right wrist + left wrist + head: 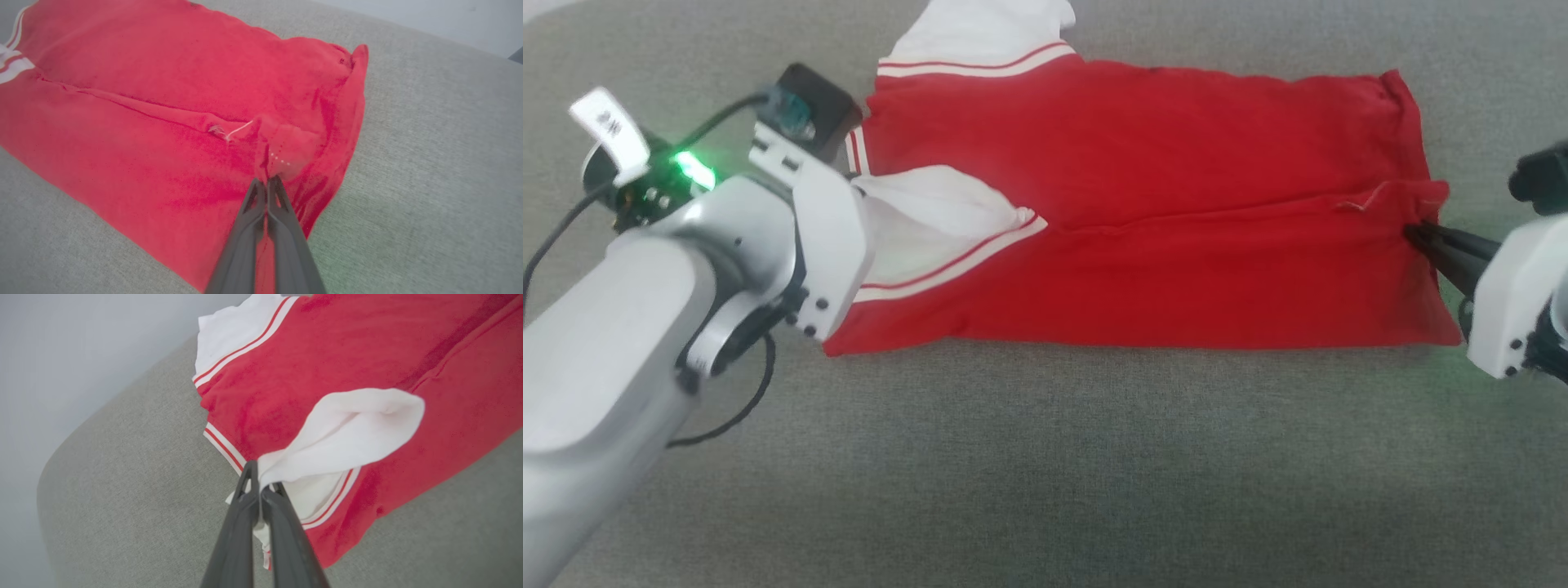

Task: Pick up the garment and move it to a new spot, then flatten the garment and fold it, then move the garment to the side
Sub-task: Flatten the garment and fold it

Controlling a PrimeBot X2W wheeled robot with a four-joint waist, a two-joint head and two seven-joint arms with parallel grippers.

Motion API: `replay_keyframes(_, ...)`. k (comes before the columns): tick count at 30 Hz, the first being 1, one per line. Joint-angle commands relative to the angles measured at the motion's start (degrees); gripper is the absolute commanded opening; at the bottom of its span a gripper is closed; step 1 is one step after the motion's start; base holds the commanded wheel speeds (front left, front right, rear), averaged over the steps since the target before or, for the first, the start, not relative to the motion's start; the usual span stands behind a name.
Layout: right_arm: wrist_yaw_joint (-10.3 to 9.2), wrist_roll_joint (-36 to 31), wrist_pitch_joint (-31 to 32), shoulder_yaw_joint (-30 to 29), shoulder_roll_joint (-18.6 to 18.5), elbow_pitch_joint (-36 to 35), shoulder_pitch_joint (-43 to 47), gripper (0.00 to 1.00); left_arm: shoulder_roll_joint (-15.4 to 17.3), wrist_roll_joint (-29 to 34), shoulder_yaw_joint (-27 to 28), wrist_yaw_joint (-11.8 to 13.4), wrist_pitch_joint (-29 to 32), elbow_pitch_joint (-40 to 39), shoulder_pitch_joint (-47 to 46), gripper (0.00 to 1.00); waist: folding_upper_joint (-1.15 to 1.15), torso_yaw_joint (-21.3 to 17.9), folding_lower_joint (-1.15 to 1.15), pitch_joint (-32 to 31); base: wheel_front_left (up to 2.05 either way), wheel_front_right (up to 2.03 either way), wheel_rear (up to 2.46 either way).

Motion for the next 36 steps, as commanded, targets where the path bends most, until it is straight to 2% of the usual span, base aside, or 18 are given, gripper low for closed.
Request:
replay_keyframes(1, -0.06, -0.1, -0.4, 0.4, 0.5, 1.0, -0.8, 0.00, -0.5, -0.5, -0.1, -0.6, -0.3, 1.5, -0.7, 0.00, 0.00, -0.1, 0.00, 0.6, 0.00, 0.00, 0.00)
replay_keyframes(8, -0.06, -0.4, -1.5, 5.1, 3.3, 9.8, -6.2, 0.00, -7.1, -1.8, -2.1, -5.4, -2.3, 17.7, -4.2, 0.00, 0.00, -0.3, 0.00, 2.9, 0.00, 0.00, 0.00)
replay_keyframes(13, -0.07, 0.9, -1.9, 8.2, 4.7, 14.8, -8.6, 0.00, -10.5, -3.9, -2.2, -7.2, -2.5, 27.2, -5.3, 0.00, 0.00, -0.4, 0.00, 3.5, 0.00, 0.00, 0.00)
replay_keyframes(14, -0.08, 1.1, -2.0, 8.6, 4.8, 15.6, -9.0, 0.11, -11.0, -4.4, -2.1, -7.3, -2.7, 28.7, -5.4, 0.15, 0.00, -0.4, 0.00, 3.5, 0.00, 0.00, 0.00)
replay_keyframes(15, -0.08, 1.4, -2.1, 8.9, 4.9, 16.4, -9.5, 0.26, -11.3, -4.2, -2.2, -7.5, -3.1, 29.9, -5.6, 0.31, 0.00, -0.4, 0.00, 3.4, 0.00, 0.00, 0.00)
replay_keyframes(16, -0.09, 1.6, -2.2, 9.3, 4.9, 16.8, -9.9, 0.36, -11.6, -4.3, -1.8, -7.4, -3.6, 31.0, -6.0, 0.82, 0.00, -0.4, 0.00, 3.3, 0.00, 0.00, 0.00)
replay_keyframes(17, -0.09, 1.9, -2.2, 9.5, 4.9, 17.3, -10.1, 0.44, -12.0, -5.0, -1.2, -6.9, -4.1, 31.8, -6.3, 1.00, 0.00, -0.3, 0.00, 3.2, 0.00, 0.00, 0.00)
replay_keyframes(18, -0.09, 2.2, -2.3, 9.7, 4.7, 17.7, -10.5, 0.61, -12.3, -5.0, -0.8, -6.6, -4.5, 32.4, -6.6, 1.00, 0.00, -0.2, 0.00, 3.0, 0.00, 0.00, 0.00)
replay_keyframes(19, -0.09, 2.0, -2.8, 9.7, 4.2, 17.8, -10.8, 1.00, -12.4, -4.8, -0.8, -6.5, -4.6, 32.7, -6.9, 1.00, 0.00, -0.1, 0.00, 2.8, 0.00, 0.00, 0.00)
replay_keyframes(25, -0.04, 2.3, -7.9, 7.1, 2.6, 16.6, -10.6, 1.00, -11.7, -5.9, 0.4, -4.6, -4.2, 31.5, -6.0, 1.00, 0.00, 1.3, 0.00, 1.3, 0.00, 0.00, 0.00)
replay_keyframes(30, -0.04, -0.4, -15.7, 1.9, 1.0, 14.0, -8.3, 1.00, -10.4, -6.8, 0.4, -2.5, -2.6, 26.0, -3.2, 1.00, 0.00, 2.7, 0.00, 0.1, 0.00, 0.00, 0.00)
replay_keyframes(36, -0.04, -7.7, -26.3, -9.3, 4.0, 11.0, -4.6, 1.00, -8.4, -7.9, 0.5, 0.9, -0.6, 19.3, 1.2, 1.00, 0.00, 2.9, 0.00, -0.6, 0.00, 0.00, 0.00)
